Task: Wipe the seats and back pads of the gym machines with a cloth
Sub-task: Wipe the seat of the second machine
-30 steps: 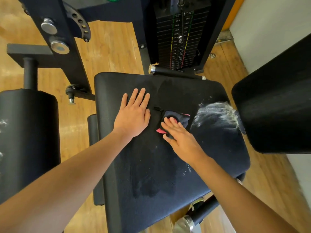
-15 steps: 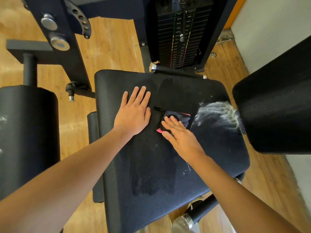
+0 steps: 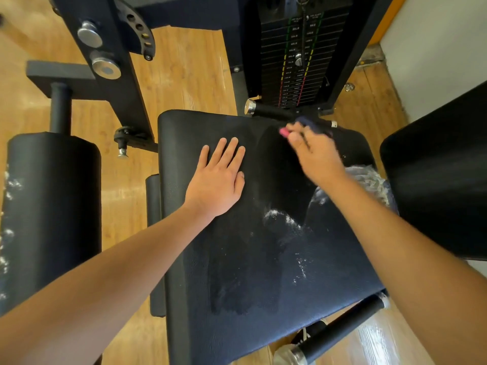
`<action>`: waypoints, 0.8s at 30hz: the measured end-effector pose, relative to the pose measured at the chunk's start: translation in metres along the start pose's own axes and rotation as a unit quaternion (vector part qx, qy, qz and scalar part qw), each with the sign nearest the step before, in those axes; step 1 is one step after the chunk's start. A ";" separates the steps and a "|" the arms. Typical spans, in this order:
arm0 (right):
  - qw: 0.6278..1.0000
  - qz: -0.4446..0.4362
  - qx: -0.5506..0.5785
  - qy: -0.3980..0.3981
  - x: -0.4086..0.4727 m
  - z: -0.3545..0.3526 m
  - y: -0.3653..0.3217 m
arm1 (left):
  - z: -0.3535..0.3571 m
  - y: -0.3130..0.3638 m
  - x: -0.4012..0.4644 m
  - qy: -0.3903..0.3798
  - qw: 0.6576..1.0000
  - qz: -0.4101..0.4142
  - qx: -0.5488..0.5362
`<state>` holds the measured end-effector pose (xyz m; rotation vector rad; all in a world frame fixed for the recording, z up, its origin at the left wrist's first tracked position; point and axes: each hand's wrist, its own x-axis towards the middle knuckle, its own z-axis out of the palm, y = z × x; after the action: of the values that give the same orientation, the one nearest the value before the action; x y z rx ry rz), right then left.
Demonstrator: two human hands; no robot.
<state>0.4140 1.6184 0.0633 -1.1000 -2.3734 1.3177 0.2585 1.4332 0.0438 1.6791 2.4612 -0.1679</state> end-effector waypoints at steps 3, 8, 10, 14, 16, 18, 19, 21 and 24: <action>0.992 0.022 -0.090 -0.083 -0.029 0.040 0.015 | 0.000 0.001 0.001 -0.005 1.000 -0.004 0.000; 0.991 0.004 -0.109 -0.075 -0.072 0.055 0.013 | 0.001 0.001 0.001 -0.009 1.000 -0.002 0.003; 0.990 0.002 -0.102 -0.100 -0.090 0.050 0.009 | -0.001 0.001 0.001 -0.013 1.000 -0.003 0.001; 0.988 -0.011 -0.078 -0.131 -0.121 0.054 0.007 | -0.002 0.000 0.000 -0.013 1.000 -0.001 -0.001; 0.994 0.023 0.027 -0.103 -0.118 0.044 0.002 | -0.002 0.000 0.000 -0.017 1.000 -0.003 -0.001; 0.991 0.060 0.113 -0.037 -0.098 0.026 -0.004 | -0.002 0.001 0.000 -0.017 1.000 -0.004 0.001; 0.992 0.066 0.106 -0.015 -0.088 0.020 -0.003 | -0.002 0.001 0.001 -0.016 1.000 -0.003 0.000; 0.996 0.054 0.062 -0.036 -0.074 0.020 -0.004 | -0.001 0.001 0.000 -0.013 1.000 -0.005 -0.001; 0.990 0.034 -0.011 -0.134 -0.089 0.051 0.000 | -0.001 0.001 0.000 -0.010 1.000 0.000 -0.003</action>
<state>0.4506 1.5234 0.0482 -1.0776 -2.5647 1.5540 0.2590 1.4338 0.0445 1.6659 2.4447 -0.1767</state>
